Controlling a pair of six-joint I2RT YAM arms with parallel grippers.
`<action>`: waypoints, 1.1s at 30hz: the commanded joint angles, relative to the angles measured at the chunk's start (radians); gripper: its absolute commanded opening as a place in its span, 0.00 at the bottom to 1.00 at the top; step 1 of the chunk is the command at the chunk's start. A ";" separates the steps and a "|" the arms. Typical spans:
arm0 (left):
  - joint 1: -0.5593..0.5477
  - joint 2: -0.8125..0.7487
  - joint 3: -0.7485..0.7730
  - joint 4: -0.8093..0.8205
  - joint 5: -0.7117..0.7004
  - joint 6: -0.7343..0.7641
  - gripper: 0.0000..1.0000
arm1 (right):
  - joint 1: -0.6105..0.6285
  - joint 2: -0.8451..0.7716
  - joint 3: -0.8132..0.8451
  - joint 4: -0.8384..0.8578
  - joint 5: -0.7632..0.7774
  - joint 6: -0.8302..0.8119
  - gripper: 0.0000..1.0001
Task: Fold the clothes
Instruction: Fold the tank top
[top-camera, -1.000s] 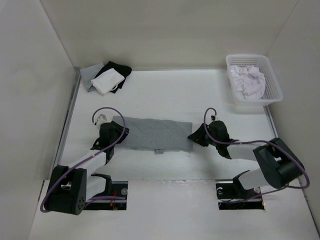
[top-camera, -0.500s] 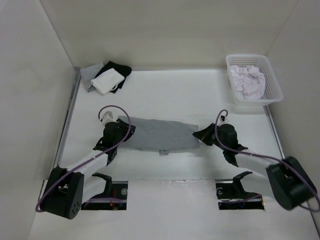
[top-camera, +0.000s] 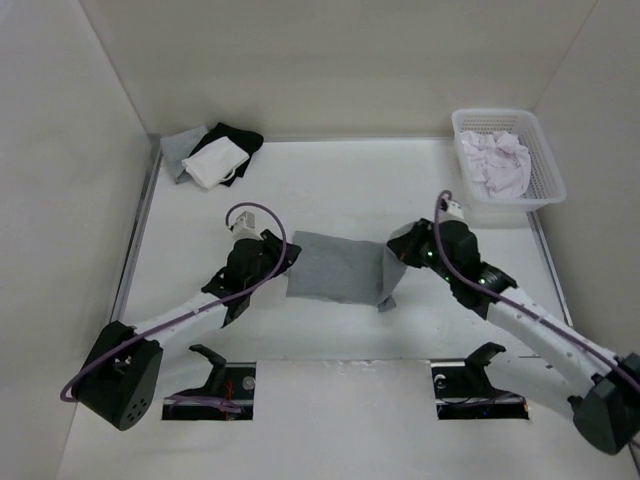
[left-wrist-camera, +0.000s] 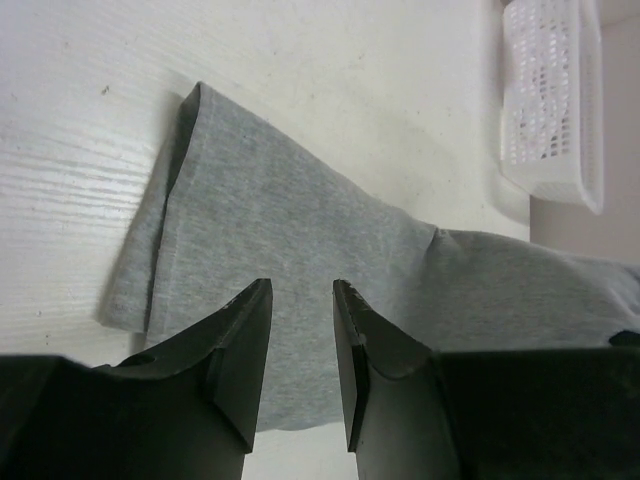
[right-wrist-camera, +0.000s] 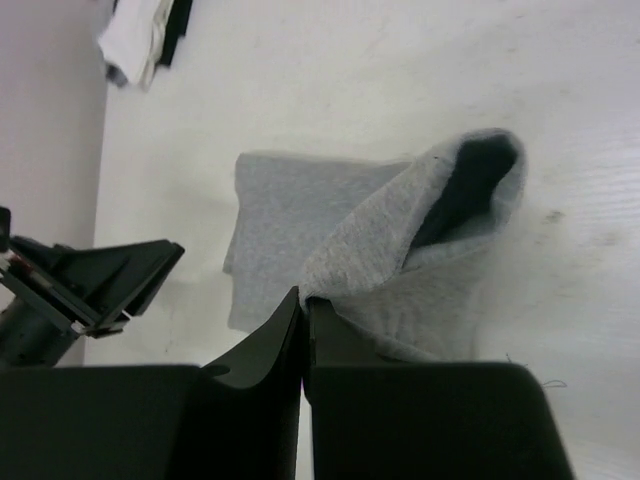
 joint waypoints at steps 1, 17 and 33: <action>0.024 -0.068 0.028 0.032 -0.011 -0.005 0.30 | 0.136 0.168 0.169 -0.039 0.104 -0.073 0.04; 0.293 -0.237 -0.046 0.013 0.157 -0.011 0.31 | 0.395 1.054 0.886 -0.190 0.124 0.008 0.23; 0.155 -0.045 0.043 0.096 0.085 0.014 0.31 | 0.296 0.751 0.393 0.218 -0.010 0.035 0.03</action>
